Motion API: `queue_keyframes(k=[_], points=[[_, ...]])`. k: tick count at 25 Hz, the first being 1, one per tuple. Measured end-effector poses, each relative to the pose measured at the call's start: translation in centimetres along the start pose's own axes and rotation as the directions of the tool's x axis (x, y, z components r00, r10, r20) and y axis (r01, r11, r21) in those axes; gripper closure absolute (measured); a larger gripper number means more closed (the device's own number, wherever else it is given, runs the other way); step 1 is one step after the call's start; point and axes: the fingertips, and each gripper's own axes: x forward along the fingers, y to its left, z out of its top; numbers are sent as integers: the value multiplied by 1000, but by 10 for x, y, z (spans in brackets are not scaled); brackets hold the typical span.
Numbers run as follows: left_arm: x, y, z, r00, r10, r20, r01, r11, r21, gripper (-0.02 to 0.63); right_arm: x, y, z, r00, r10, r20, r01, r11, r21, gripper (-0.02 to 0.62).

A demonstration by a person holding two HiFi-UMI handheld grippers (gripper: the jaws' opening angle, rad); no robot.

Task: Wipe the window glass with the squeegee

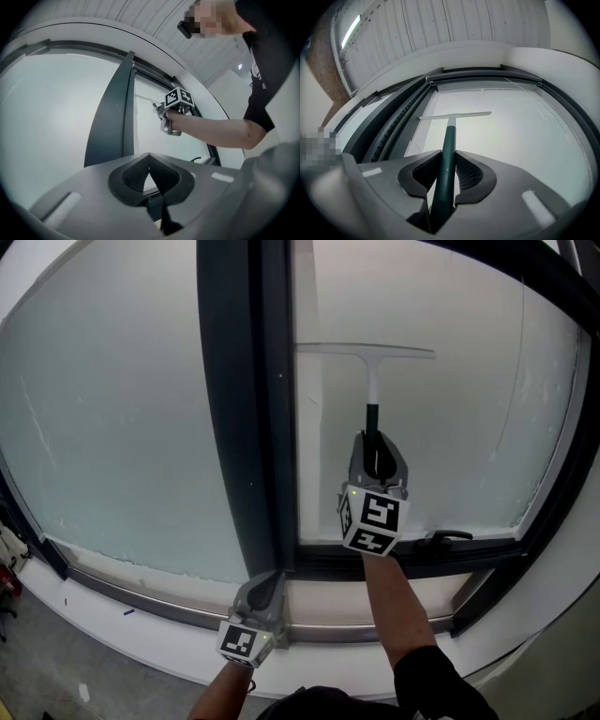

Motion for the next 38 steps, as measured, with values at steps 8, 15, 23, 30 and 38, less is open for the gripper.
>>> queue_keyframes(k=[8, 15, 23, 30, 38], points=[[7, -13, 5, 999, -34, 3, 34, 999, -11, 606, -10, 3, -10, 1000, 1, -21, -1, 1000, 8, 500], [-2, -9, -2, 1000, -19, -13, 19, 1000, -6, 606, -22, 4, -27, 999, -6, -40, 6, 1000, 0, 500], [-5, -11, -6, 1000, -16, -15, 15, 1000, -24, 607, -38, 5, -43, 997, -14, -69, 13, 1000, -4, 500], [-12, -16, -17, 999, -15, -45, 13, 999, -45, 607, -51, 8, -62, 994, -14, -109, 14, 1000, 6, 500], [-17, -21, -22, 998, -23, -66, 21, 999, -35, 607, -67, 10, -77, 990, -13, -139, 15, 1000, 16, 500]])
